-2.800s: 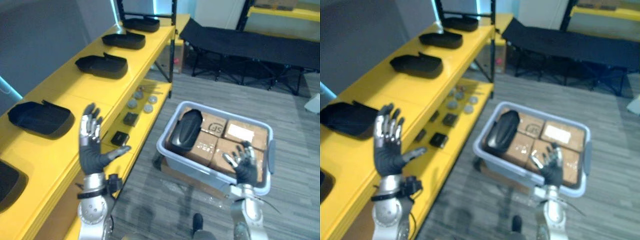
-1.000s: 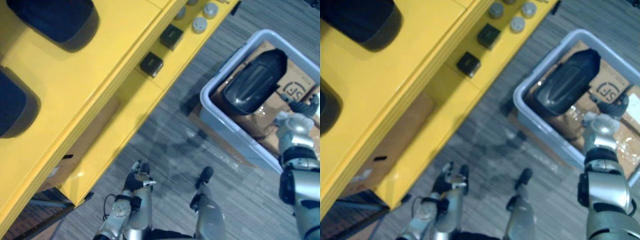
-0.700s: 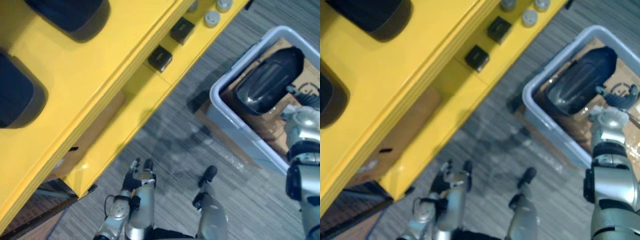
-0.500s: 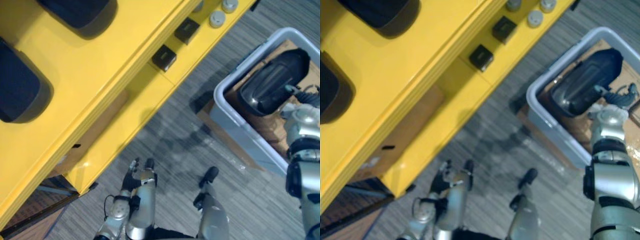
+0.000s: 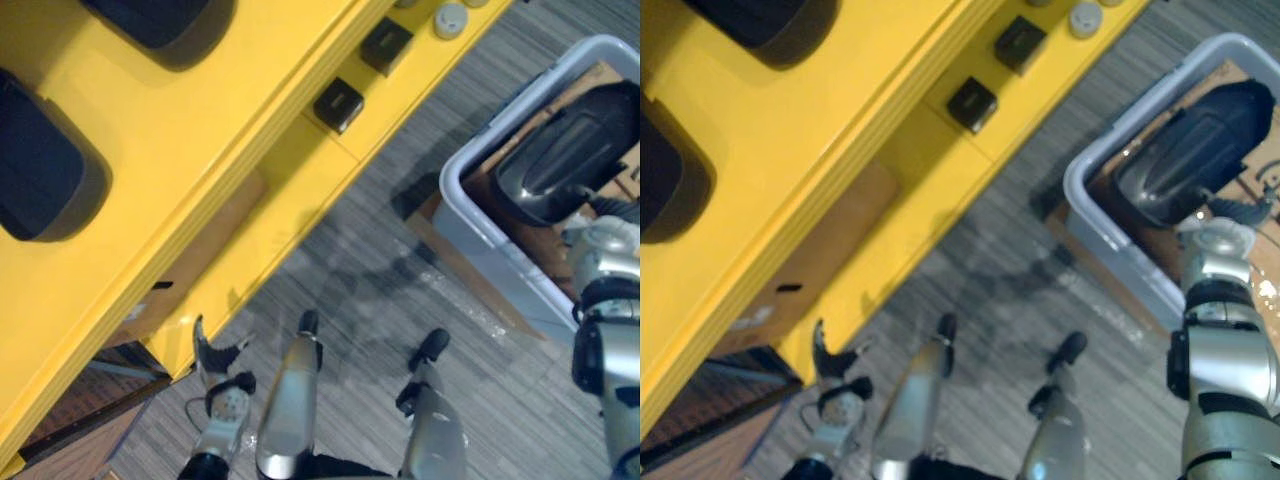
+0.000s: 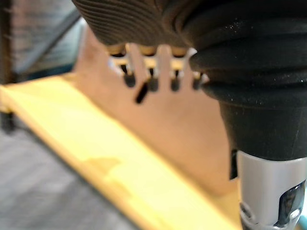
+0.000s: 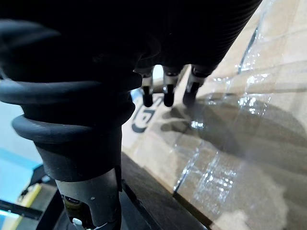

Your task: Walk over and take plastic housings, then place them on the shelf

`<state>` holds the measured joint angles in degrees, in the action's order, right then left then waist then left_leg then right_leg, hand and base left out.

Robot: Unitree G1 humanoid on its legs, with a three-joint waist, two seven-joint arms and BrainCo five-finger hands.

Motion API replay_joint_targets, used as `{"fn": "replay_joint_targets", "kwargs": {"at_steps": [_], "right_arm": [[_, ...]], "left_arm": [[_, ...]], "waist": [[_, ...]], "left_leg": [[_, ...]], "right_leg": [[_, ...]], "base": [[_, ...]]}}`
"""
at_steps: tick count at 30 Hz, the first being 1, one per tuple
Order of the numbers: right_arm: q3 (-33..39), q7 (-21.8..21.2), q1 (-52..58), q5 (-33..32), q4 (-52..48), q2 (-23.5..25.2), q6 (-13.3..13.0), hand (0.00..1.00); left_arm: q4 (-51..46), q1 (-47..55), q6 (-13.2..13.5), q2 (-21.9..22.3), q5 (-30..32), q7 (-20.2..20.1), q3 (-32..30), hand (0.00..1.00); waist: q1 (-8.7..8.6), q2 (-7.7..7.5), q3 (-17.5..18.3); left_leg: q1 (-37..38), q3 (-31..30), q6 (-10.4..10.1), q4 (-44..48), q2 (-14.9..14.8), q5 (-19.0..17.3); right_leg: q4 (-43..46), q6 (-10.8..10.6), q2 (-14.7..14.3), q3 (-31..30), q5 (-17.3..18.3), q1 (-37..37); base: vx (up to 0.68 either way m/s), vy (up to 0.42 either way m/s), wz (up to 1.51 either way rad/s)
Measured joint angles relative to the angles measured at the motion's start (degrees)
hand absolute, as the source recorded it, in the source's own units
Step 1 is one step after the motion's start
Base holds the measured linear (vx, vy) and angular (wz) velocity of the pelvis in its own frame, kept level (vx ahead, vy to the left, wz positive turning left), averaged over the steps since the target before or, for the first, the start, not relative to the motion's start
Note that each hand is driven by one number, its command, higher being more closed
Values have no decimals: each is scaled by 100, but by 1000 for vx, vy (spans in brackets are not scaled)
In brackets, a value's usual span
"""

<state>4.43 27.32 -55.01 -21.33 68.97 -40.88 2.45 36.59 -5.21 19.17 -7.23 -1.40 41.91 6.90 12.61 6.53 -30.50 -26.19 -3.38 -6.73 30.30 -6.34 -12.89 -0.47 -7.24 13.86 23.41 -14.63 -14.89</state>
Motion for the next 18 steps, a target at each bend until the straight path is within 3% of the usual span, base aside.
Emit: {"fn": "replay_joint_targets", "kwargs": {"at_steps": [6,7,9,12,14,18], "right_arm": [[15,24,-33,253,-4,-19,12,0],[21,25,-45,303,-4,-18,41,100],[38,20,-69,410,-3,-21,174,100],[40,0,-177,629,44,-125,575,100],[75,-171,-236,906,134,-326,971,100],[159,-522,-321,1571,276,-459,1420,100]], "left_arm": [[-227,-86,187,77,-169,-468,45,0],[-217,-69,191,107,-246,-546,86,0],[-206,-20,199,140,-332,-724,183,0],[-188,93,216,149,-419,-919,346,0],[-151,170,246,161,-500,-978,398,0],[-117,283,384,157,-546,-1174,594,0]], "waist": [[-11,1,0],[-7,2,0],[0,5,-1],[27,10,-4],[69,22,-8],[79,43,-15]], "left_leg": [[4,-5,4,-182,83,138],[2,-7,4,-177,83,138],[3,-8,4,-170,83,138],[3,-10,3,-167,83,138],[3,-23,3,-167,83,138],[4,-70,0,-168,84,140]], "right_leg": [[162,13,108,1,70,-136],[166,13,108,0,70,-142],[183,24,111,0,78,-143],[198,43,112,2,93,-151],[213,46,112,12,102,-149],[283,49,120,55,165,-144]], "base": [[-45,40,4],[0,0,0],[-40,46,0],[-44,48,0],[-34,45,2],[-26,52,5]]}}
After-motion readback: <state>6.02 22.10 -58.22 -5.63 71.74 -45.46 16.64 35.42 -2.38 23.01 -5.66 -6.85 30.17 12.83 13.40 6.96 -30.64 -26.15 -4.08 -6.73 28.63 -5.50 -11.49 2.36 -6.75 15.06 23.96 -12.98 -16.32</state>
